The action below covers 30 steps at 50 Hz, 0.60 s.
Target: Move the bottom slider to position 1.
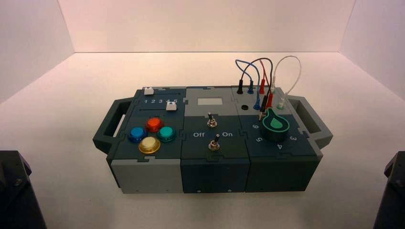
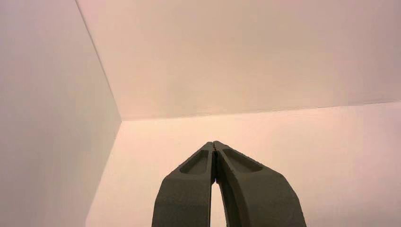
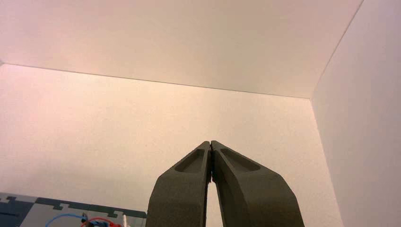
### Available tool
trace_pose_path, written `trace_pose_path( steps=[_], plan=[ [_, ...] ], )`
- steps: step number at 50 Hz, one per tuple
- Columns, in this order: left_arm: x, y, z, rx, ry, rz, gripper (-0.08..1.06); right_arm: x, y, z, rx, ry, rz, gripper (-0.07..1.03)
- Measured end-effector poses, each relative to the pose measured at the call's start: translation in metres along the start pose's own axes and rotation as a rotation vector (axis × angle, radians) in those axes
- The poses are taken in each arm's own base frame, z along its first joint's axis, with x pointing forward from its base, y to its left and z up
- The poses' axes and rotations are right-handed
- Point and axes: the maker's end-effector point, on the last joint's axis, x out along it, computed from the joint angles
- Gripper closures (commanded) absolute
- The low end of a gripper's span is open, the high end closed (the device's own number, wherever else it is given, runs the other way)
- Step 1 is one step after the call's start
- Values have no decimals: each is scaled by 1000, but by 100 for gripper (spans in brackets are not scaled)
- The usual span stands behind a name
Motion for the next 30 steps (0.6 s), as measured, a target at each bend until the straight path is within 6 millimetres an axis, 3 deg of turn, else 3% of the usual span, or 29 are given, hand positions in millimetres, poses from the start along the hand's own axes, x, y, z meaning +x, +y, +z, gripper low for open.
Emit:
trace_pose_path(
  steps=[12, 30],
  plan=[
    [16, -13, -27, -5, 206, -46, 101, 18, 14, -19, 21, 148, 51, 99],
    [27, -58, -58, 89, 515, -181, 101, 47, 79, -67, -99, 485, 233, 99]
  ],
)
